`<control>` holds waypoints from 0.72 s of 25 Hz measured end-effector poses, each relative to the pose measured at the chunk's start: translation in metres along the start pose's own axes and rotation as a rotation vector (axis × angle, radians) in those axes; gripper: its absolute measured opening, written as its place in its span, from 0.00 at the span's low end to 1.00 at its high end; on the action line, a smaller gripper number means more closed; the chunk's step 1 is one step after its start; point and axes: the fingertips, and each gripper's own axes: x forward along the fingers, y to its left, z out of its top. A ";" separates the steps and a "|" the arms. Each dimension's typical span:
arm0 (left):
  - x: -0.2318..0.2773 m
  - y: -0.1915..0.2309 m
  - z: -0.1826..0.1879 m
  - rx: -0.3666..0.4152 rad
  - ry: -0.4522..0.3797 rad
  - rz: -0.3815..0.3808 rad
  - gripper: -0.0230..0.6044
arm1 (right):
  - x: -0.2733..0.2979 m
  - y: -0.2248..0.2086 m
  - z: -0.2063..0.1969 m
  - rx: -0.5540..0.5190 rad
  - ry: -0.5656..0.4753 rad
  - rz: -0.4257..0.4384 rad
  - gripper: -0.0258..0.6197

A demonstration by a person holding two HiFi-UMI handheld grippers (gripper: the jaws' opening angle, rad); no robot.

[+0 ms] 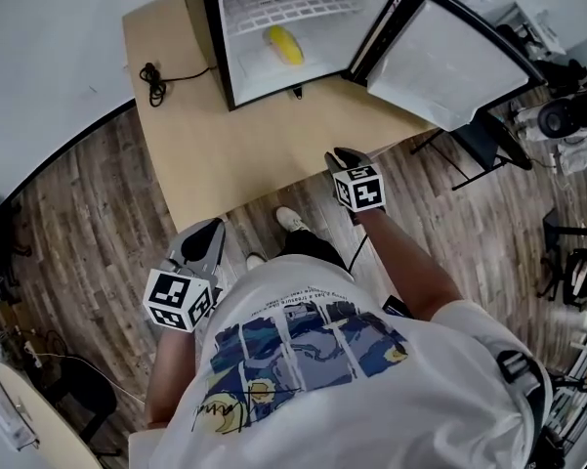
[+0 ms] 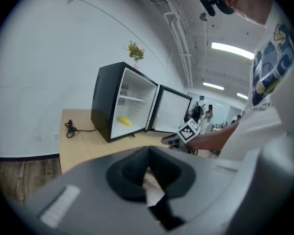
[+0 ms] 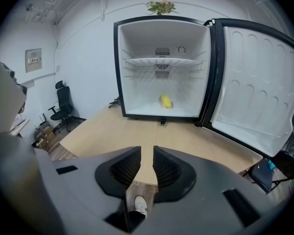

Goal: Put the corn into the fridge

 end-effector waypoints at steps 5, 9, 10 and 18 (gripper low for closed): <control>-0.004 -0.007 -0.007 0.008 -0.002 -0.033 0.05 | -0.038 0.029 -0.006 -0.001 -0.010 0.025 0.11; -0.009 -0.011 -0.018 0.002 0.004 -0.045 0.05 | -0.062 0.053 -0.007 -0.020 -0.019 0.056 0.09; -0.010 -0.012 -0.021 -0.001 0.007 -0.048 0.05 | -0.068 0.059 -0.007 -0.031 -0.024 0.060 0.09; -0.027 -0.015 -0.034 -0.009 0.007 -0.043 0.05 | -0.101 0.100 -0.006 -0.084 -0.046 0.122 0.08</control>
